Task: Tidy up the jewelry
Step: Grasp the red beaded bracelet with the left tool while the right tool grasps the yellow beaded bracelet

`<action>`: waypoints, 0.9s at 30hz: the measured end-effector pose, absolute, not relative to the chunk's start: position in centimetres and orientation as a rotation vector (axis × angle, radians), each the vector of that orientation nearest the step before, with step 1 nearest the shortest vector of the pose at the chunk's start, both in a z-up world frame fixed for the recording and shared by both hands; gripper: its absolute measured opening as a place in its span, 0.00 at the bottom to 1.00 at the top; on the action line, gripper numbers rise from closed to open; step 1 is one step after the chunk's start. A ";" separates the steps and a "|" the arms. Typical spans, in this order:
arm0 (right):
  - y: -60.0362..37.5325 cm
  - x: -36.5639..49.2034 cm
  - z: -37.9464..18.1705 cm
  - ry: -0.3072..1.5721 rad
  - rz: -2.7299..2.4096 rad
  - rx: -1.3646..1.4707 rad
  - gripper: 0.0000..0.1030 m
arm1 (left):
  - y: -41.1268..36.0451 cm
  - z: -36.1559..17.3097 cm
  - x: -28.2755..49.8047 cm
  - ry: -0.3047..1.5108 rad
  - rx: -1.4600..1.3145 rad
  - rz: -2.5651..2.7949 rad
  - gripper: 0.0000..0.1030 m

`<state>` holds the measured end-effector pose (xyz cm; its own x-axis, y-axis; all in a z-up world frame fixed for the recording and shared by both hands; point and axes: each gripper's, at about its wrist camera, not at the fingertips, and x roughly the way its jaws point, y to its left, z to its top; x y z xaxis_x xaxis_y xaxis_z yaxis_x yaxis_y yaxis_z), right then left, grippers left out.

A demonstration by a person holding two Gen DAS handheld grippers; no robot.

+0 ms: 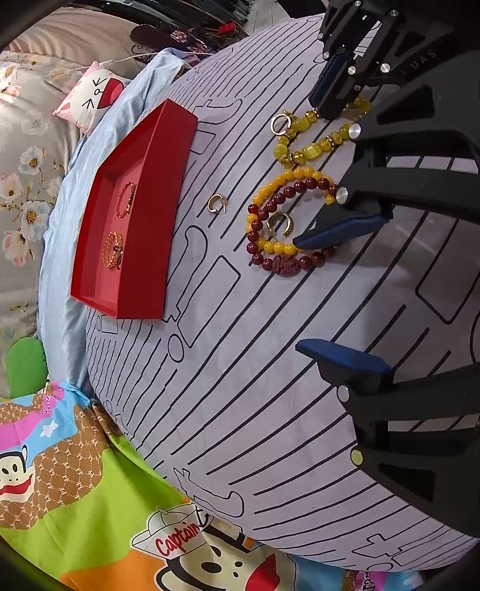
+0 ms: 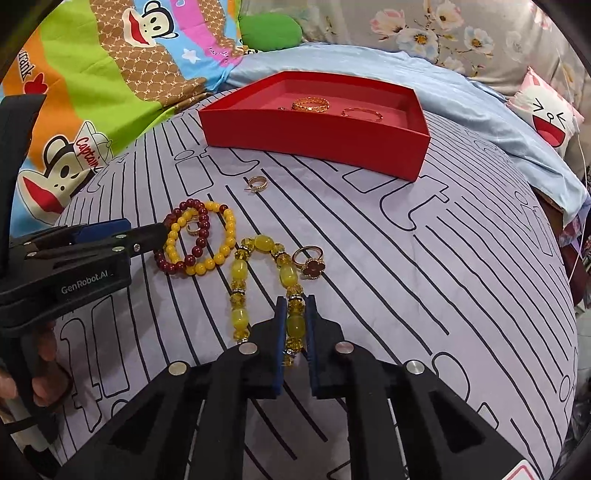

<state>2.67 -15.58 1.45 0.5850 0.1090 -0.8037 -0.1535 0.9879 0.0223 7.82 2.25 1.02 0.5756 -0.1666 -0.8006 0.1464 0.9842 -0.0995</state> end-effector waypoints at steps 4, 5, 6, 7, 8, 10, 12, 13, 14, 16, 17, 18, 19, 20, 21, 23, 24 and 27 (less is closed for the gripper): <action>-16.1 2.6 1.4 0.944 0.155 -0.016 0.09 | 1.9 0.8 8.0 0.925 -0.003 -0.190 0.38; -16.1 2.6 1.4 0.946 0.156 -0.011 0.09 | 1.8 0.8 8.0 0.921 0.007 -0.190 0.32; -16.2 2.7 1.4 0.947 0.156 -0.006 0.09 | 1.5 0.7 8.1 0.916 0.017 -0.195 0.29; -16.2 2.7 1.4 0.950 0.157 -0.005 0.09 | 1.4 0.7 8.1 0.912 0.027 -0.197 0.27; -16.2 2.7 1.4 0.950 0.156 -0.005 0.09 | 1.1 0.7 8.2 0.908 0.038 -0.197 0.27; -16.2 2.7 1.4 0.950 0.157 -0.005 0.09 | 0.9 0.7 8.2 0.902 0.049 -0.195 0.27; -16.2 2.7 1.4 0.951 0.157 -0.005 0.09 | 0.7 0.6 8.2 0.896 0.055 -0.194 0.26; -16.2 2.7 1.4 0.951 0.157 -0.005 0.09 | 0.7 0.6 8.2 0.894 0.057 -0.195 0.22; -16.2 2.7 1.4 0.951 0.157 -0.004 0.09 | 0.6 0.7 8.2 0.894 0.056 -0.203 0.12; -16.3 2.7 1.5 0.954 0.158 0.006 0.09 | 0.7 0.8 8.4 0.910 0.037 -0.215 0.07; -16.4 2.6 1.6 0.954 0.159 0.014 0.09 | 0.8 0.9 8.4 0.916 0.024 -0.218 0.07; -16.6 2.6 1.9 0.948 0.160 0.023 0.09 | 1.0 0.9 8.5 0.922 0.009 -0.221 0.07; -16.7 2.5 2.2 0.941 0.158 0.026 0.09 | 1.2 1.0 8.5 0.929 -0.007 -0.223 0.07; -16.8 2.5 2.4 0.937 0.158 0.027 0.09 | 1.4 1.2 8.5 0.939 -0.028 -0.231 0.07; -17.0 2.4 2.9 0.927 0.160 0.033 0.09 | 1.6 1.4 8.4 0.944 -0.045 -0.237 0.07; -17.3 2.3 3.8 0.910 0.164 0.042 0.09 | 1.8 2.3 8.1 0.937 -0.070 -0.251 0.07; -17.6 2.2 4.5 0.897 0.165 0.049 0.09 | 1.8 2.9 7.9 0.929 -0.077 -0.259 0.07; -18.1 2.1 6.2 0.864 0.168 0.063 0.09 | 2.0 4.9 7.5 0.904 -0.089 -0.284 0.07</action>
<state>2.07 -18.14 6.16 0.6371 0.1724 -0.7513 -0.1212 0.9850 0.1232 7.54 1.99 4.90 0.5843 -0.2802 -0.7617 0.2057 0.9590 -0.1950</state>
